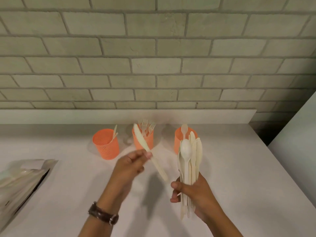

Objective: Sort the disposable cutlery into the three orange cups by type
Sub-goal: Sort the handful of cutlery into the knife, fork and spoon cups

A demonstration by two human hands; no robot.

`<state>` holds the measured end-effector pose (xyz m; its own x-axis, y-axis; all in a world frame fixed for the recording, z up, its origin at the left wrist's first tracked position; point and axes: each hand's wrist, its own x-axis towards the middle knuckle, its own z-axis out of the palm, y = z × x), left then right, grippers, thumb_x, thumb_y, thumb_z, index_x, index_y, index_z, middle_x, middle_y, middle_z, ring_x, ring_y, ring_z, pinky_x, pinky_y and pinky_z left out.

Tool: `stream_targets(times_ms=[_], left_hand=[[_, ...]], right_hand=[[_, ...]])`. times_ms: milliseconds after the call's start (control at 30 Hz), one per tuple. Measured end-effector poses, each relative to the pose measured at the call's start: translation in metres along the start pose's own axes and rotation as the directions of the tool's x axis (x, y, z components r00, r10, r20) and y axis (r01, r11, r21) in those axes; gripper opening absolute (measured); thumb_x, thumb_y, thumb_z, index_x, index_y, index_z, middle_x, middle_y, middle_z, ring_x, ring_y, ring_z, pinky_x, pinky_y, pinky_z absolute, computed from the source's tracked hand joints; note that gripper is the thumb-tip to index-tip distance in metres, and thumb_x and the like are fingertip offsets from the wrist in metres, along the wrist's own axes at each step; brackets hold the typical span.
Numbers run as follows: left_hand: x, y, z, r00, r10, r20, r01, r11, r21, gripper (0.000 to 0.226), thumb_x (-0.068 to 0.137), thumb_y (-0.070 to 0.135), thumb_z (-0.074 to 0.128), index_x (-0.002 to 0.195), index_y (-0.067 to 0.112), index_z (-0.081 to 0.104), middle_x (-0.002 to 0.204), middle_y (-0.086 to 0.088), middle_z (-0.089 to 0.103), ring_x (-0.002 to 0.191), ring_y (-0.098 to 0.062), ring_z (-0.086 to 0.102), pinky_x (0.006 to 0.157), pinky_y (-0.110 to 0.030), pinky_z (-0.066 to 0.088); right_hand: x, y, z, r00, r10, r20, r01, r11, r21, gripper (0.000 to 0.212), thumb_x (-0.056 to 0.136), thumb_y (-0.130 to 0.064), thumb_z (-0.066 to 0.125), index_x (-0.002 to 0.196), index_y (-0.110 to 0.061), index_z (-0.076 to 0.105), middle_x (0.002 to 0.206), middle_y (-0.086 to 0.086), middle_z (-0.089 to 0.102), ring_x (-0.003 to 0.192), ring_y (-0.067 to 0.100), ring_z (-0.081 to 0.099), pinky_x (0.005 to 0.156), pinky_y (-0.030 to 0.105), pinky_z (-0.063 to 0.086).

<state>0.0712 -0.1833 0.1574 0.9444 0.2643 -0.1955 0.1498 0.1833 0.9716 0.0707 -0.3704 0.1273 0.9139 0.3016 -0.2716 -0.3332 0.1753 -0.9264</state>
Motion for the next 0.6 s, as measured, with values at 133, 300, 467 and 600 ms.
stream_targets(times_ms=[133,300,467,600], left_hand=[[0.046,0.026,-0.047,0.917,0.218,-0.334,-0.205,0.976,0.074,0.008,0.079,0.017,0.071,0.074,0.021,0.067,0.057,0.017,0.063,0.053,0.001,0.05,0.054,-0.015,0.039],[0.115,0.031,-0.104,0.739,0.389,-0.55,-0.247,0.916,0.315,0.013,0.077,0.026,0.073,0.082,0.015,0.07,0.068,0.009,0.066,0.067,-0.007,0.06,0.071,-0.02,0.047],[0.152,-0.005,-0.123,0.72,0.375,-0.584,-0.103,0.89,0.444,0.025,0.078,0.025,0.071,0.092,0.003,0.07,0.078,-0.007,0.065,0.075,-0.021,0.06,0.061,-0.021,0.042],[0.146,-0.024,-0.115,0.726,0.303,-0.617,-0.019,0.906,0.423,0.04,0.077,0.022,0.073,0.113,0.006,0.063,0.088,-0.004,0.06,0.084,-0.021,0.057,0.075,-0.026,0.04]], right_hand=[[0.007,0.002,-0.002,0.996,-0.026,-0.083,0.019,0.996,-0.088,0.056,0.051,-0.014,0.083,0.095,-0.003,0.05,0.056,0.007,0.054,0.036,0.023,0.047,0.044,0.03,0.048],[0.013,0.008,0.001,0.995,-0.028,-0.097,0.015,0.992,-0.129,0.053,0.056,-0.015,0.083,0.099,-0.007,0.052,0.057,0.007,0.056,0.038,0.021,0.047,0.045,0.031,0.049],[0.017,0.008,0.004,0.997,-0.032,-0.074,0.019,0.986,-0.165,0.051,0.055,-0.015,0.081,0.095,-0.003,0.051,0.056,0.008,0.055,0.035,0.023,0.046,0.043,0.027,0.047],[0.02,0.003,0.005,0.997,-0.031,-0.071,0.018,0.984,-0.177,0.052,0.055,-0.016,0.081,0.094,-0.003,0.05,0.058,0.007,0.058,0.037,0.024,0.048,0.046,0.029,0.05]])
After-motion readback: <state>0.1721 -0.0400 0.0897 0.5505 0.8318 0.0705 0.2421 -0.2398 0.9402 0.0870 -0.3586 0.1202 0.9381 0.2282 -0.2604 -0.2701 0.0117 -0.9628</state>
